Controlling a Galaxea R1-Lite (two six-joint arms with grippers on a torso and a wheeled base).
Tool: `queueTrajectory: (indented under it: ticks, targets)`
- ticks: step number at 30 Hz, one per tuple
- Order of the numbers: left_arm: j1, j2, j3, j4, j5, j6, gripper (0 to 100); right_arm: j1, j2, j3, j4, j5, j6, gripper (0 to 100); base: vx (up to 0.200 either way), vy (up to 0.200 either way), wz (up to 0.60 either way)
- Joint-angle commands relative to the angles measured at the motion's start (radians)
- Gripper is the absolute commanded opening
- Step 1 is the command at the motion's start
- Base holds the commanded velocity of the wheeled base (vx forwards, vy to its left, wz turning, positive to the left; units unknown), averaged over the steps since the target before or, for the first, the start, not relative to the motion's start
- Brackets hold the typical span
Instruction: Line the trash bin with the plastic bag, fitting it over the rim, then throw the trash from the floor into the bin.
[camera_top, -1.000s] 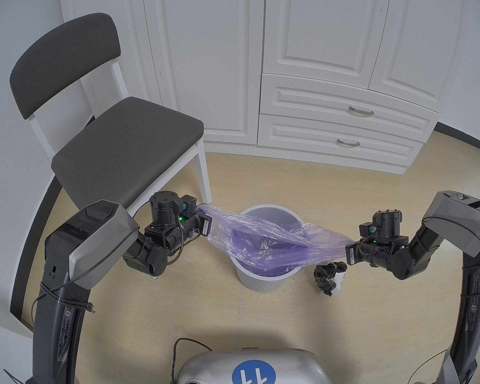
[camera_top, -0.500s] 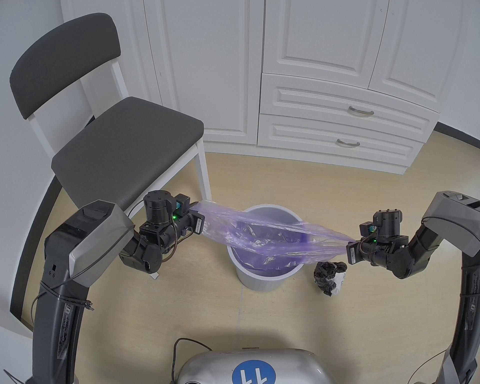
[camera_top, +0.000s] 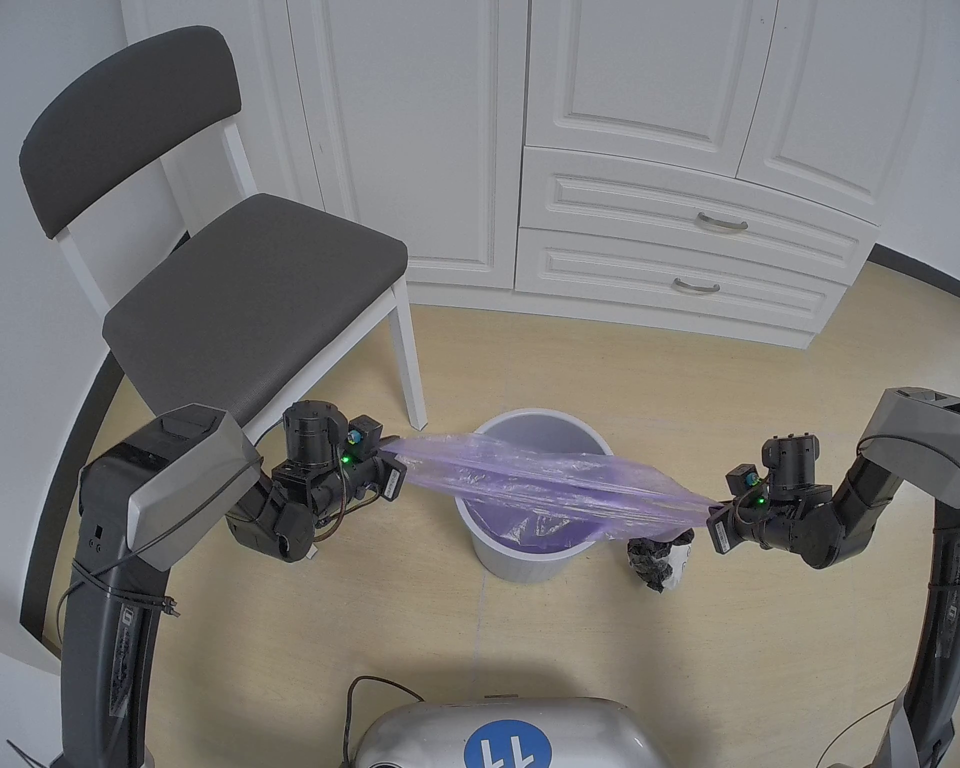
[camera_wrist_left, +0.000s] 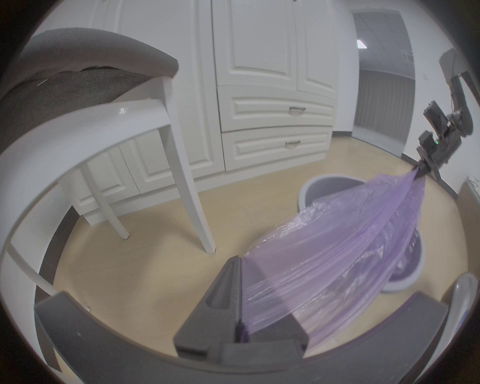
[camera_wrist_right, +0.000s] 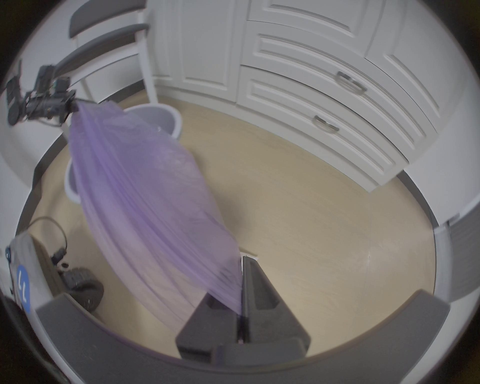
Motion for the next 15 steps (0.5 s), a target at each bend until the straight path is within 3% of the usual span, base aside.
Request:
queueTrajectory:
  ticks: [1, 8, 15]
  targets:
    - [0.017, -0.049, 0.058, 0.029, -0.017, 0.036, 0, -0.009, -0.047, 0.063, 0.001, 0.025, -0.049, 0, 0.000, 0.000, 0.00]
    - [0.039, -0.125, 0.119, 0.095, -0.041, 0.047, 0, -0.016, -0.108, 0.148, 0.001, 0.031, -0.154, 0, 0.000, 0.000, 0.00]
    - [0.046, -0.204, 0.200, 0.124, -0.093, 0.079, 0, -0.015, -0.180, 0.208, 0.001, 0.049, -0.197, 0, 0.000, 0.000, 0.00]
